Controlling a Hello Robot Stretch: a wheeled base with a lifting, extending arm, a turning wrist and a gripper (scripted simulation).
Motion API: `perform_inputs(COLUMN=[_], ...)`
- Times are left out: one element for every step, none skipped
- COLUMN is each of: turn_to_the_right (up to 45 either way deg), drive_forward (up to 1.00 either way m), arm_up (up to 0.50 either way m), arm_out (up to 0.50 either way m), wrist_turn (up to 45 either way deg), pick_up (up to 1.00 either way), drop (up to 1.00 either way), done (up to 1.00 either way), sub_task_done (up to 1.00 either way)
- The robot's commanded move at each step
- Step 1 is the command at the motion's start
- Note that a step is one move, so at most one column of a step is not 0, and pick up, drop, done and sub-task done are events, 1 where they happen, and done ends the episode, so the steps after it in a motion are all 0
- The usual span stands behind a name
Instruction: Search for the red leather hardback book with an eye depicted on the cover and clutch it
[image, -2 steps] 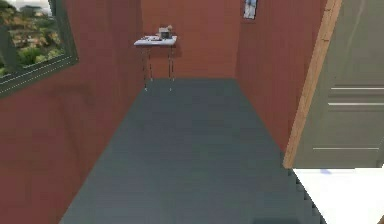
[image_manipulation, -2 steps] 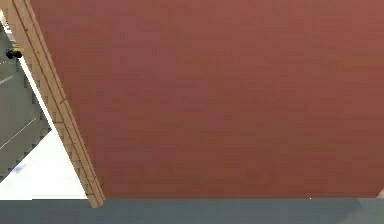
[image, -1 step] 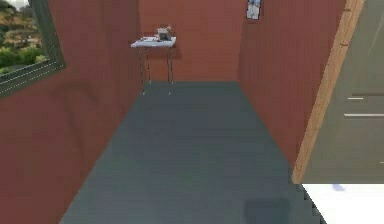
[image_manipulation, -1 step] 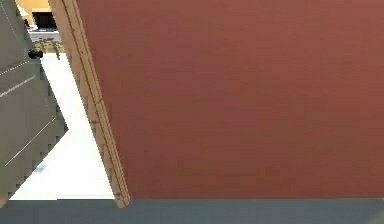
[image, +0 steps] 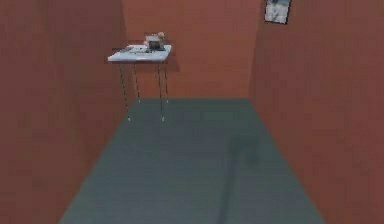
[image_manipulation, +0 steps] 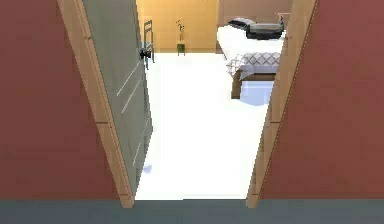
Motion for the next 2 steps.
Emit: perform_inputs(turn_to_the_right=[3.0, 0.0], drive_forward=[0.00, 1.00], arm_up=[0.00, 0.00], arm_out=[0.00, 0.00], wrist_turn=[0.0, 0.0], pick_up=[0.00, 0.00], drop=[0.00, 0.00], done=[0.00, 0.00], sub_task_done=[0.00, 0.00])
